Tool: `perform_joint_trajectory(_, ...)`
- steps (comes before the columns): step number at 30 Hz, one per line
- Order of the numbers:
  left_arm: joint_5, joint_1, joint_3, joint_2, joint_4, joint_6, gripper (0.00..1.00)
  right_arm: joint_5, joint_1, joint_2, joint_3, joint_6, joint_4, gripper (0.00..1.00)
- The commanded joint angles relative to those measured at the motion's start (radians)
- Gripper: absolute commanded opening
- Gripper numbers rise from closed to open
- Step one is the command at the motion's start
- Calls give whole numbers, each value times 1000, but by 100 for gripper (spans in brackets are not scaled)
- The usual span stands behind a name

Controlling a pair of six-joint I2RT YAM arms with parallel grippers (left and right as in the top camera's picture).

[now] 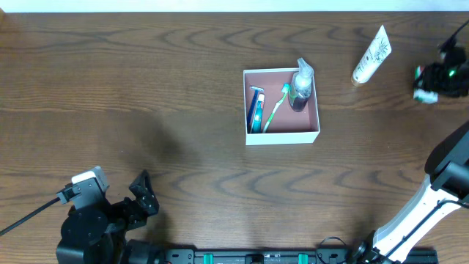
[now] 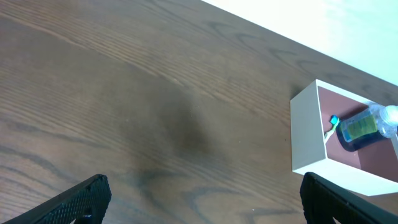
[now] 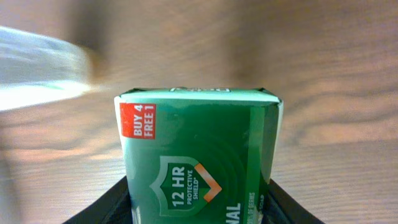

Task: Pack container
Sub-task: 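Close the right gripper on the green soap bar and lift it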

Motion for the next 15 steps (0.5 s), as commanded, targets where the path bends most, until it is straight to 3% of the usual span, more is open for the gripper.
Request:
perform_joint_trajectory(1,-16,5,0,-4,1,10,98,-238,8,-11,140,33,-80,39)
perform_joint_trajectory(8,-16,5,0,-4,1,10,98,-384,98,-11,402,35,-338,37)
perform_joint_trajectory(15,-16,5,0,-4,1,10,98,-320,285,-17,550,78,-502,36)
